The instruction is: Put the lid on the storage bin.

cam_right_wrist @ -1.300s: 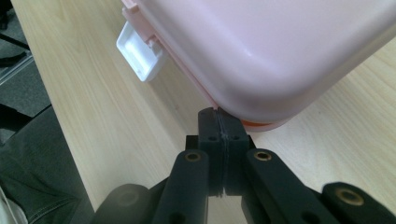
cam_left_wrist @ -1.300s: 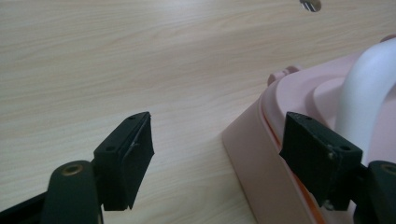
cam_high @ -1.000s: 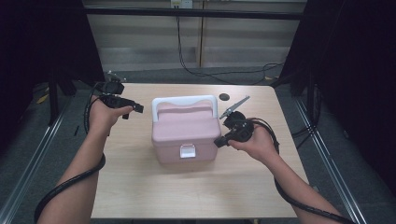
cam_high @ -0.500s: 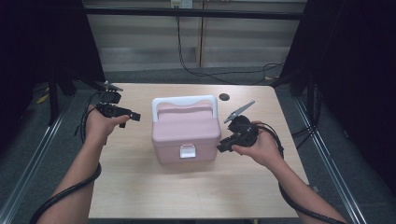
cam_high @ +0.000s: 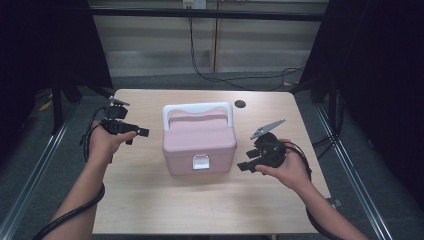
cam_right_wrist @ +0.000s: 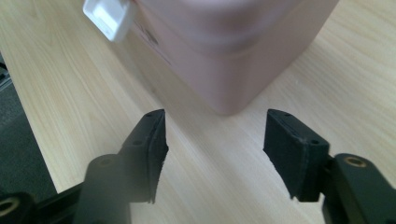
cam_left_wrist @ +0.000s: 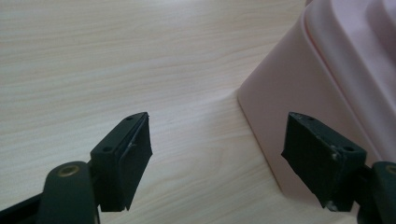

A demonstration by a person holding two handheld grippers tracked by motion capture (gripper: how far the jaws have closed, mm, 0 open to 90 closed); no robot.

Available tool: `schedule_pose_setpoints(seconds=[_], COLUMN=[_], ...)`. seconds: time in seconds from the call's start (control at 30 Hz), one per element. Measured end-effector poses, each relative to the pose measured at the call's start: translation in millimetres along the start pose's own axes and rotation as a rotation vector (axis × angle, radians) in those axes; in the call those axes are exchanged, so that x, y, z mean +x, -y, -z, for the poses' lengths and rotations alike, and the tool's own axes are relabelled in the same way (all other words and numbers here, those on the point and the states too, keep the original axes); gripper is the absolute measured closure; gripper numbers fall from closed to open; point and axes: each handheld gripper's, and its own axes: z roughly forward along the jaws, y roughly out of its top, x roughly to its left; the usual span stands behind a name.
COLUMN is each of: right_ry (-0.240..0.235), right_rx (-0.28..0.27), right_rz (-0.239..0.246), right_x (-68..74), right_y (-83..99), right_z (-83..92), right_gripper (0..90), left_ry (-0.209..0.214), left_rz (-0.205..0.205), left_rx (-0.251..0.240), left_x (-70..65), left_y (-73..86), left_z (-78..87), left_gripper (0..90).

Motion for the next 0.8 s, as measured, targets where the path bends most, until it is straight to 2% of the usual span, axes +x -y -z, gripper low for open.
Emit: schedule_pose_setpoints(seconds=[0.13,0.23,0.37,0.5,0.6,0.8], right_ry=[-0.01,-0.014,-0.036,-0.017,-0.005,0.002], right_rx=[-0.006,-0.023,-0.036,-0.03,-0.044,-0.042], right_rz=[-0.014,-0.018,-0.031,-0.02,-0.023,-0.019], right_x=[-3.7,-6.1,-9.1,-11.5,-14.2,-18.3], right_y=[11.8,20.4,31.5,41.7,49.6,64.9], right_z=[-1.7,-3.1,-4.6,-7.5,-10.7,-17.6], right_gripper=[36.2,34.2,30.9,30.1,28.4,25.2], left_ry=[0.013,0.025,0.029,0.044,0.051,0.049], left_rz=[-0.003,0.011,0.003,-0.002,0.01,-0.01], left_rx=[0.002,-0.006,0.004,0.008,0.006,0.015], left_x=[2.5,4.3,8.0,11.7,14.0,19.1], left_y=[7.7,14.1,21.7,32.1,39.7,56.5], left_z=[-4.6,-8.6,-12.4,-17.5,-21.8,-28.4], left_gripper=[23.1,22.9,22.5,21.6,21.2,21.0])
